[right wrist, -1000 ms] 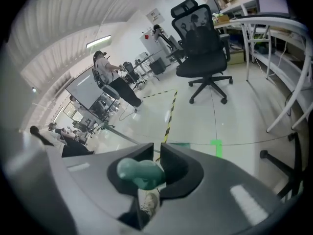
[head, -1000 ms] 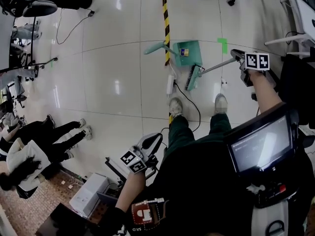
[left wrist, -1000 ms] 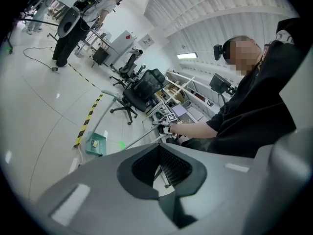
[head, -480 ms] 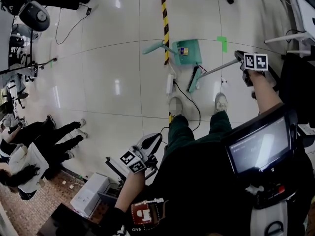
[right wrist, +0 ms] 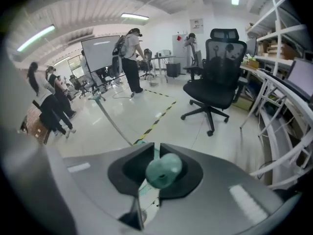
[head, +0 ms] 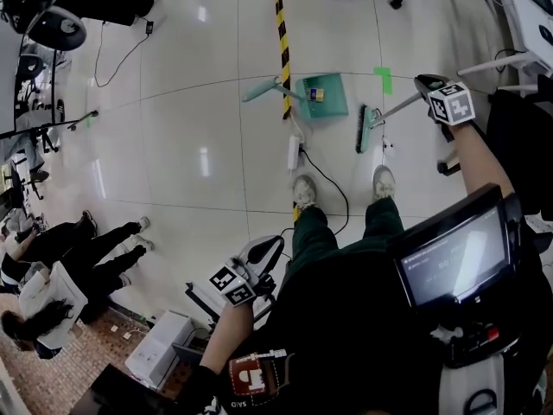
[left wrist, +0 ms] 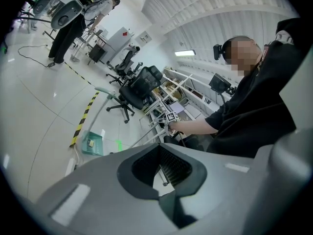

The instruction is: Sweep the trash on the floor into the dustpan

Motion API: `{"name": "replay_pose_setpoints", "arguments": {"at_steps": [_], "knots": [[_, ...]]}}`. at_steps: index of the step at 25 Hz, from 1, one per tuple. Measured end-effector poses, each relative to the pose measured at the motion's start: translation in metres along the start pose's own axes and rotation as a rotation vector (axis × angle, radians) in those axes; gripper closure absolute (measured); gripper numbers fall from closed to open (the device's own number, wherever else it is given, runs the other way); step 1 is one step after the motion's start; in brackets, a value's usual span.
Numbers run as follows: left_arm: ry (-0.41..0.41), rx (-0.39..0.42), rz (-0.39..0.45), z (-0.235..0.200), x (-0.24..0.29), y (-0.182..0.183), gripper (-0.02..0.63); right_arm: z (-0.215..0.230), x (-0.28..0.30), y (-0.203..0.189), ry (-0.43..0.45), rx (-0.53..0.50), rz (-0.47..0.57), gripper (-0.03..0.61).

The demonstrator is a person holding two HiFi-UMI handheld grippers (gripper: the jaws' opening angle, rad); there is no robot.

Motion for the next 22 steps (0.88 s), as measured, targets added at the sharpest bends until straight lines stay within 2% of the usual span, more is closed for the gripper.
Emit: {"name": "replay_pose_setpoints", "arguments": {"at_steps": [5, 8, 15, 20, 22], "knots": [[-0.014, 0.008, 0.009, 0.006, 0.004, 0.000, 0.617, -0.017, -0.023, 0.007, 0.094, -0.046, 0.013, 0.545], [-0.025, 0.011, 0.013, 0.008, 0.006, 0.002, 0.617, -0.015, -0.055, 0.007, 0.097, -0.034, 0.009, 0.543], [-0.043, 0.009, 0.014, 0.010, 0.016, 0.007, 0.617, 0.023, -0.113, 0.016, -0.026, 0.026, -0.015, 0.545], [-0.023, -0.005, 0.002, 0.005, 0.009, 0.001, 0.617, 0.037, -0.079, 0.009, -0.110, -0.007, -0.102, 0.543], [-0.010, -0.015, -0.004, 0.002, 0.006, -0.001, 0.617, 0.039, -0.058, 0.004, -0.128, 0.005, -0.099, 0.543]]}}
Point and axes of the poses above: the fingertips, and each gripper's own axes: x forward along the fingers, z to its right, y out of its top, the point moved 7 cm from there along -x, backward along the fingers, and after that the axes turned 14 degrees about y, right-handed, at the moved point
